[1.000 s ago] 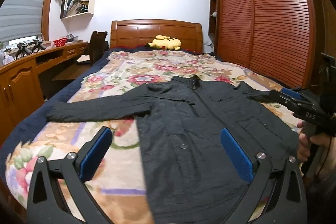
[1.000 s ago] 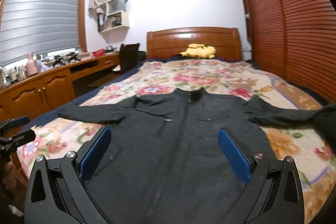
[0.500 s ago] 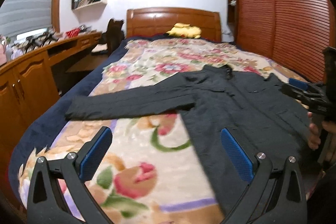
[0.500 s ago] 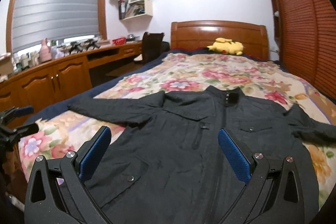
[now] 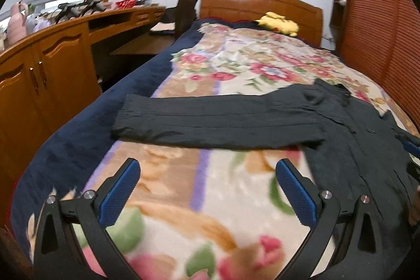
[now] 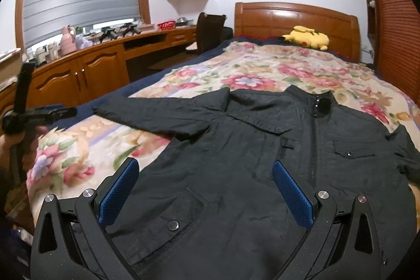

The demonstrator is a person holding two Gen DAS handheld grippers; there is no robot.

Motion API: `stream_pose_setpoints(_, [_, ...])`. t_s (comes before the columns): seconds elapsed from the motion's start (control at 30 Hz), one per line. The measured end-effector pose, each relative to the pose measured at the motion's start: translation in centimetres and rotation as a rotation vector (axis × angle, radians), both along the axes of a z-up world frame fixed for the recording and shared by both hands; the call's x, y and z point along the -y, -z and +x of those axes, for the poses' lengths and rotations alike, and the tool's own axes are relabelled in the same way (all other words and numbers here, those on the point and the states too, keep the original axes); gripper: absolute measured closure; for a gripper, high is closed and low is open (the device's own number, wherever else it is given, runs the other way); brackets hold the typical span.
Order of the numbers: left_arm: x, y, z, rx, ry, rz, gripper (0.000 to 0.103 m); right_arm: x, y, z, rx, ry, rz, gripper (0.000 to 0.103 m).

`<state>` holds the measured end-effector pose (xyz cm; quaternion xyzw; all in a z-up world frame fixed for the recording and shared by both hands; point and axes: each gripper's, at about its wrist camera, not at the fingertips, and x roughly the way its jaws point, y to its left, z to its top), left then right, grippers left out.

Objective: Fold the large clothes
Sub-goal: 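Move the left tool to the jacket sleeve cuff and grasp it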

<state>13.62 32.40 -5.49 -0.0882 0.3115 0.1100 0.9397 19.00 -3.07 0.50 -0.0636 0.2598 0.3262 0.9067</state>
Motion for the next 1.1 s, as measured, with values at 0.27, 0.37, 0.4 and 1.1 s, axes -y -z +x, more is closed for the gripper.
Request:
stream_pose_setpoints(0.27, [-4.7, 1.8, 3.7, -0.097, -0.090, -0.037, 0.001, 0.0, 0.5, 0.9, -0.029, -0.012, -0.017, 0.000])
stream_pose_setpoints(0.37, [-6.4, 2.3, 4.7, -0.120, -0.134, -0.065, 0.003, -0.1, 0.7, 0.9, -0.039, -0.019, -0.031, 0.000])
stream_pose_setpoints(0.4, [-6.9, 2.3, 4.9, -0.120, -0.142, -0.068, 0.003, -0.1, 0.8, 0.9, -0.041, -0.021, -0.031, 0.000])
stream_pose_setpoints(1.1, [-13.4, 7.0, 7.4, -0.211, -0.307, -0.136, 0.015, 0.1, 1.2, 1.0, -0.077, -0.039, -0.046, 0.000])
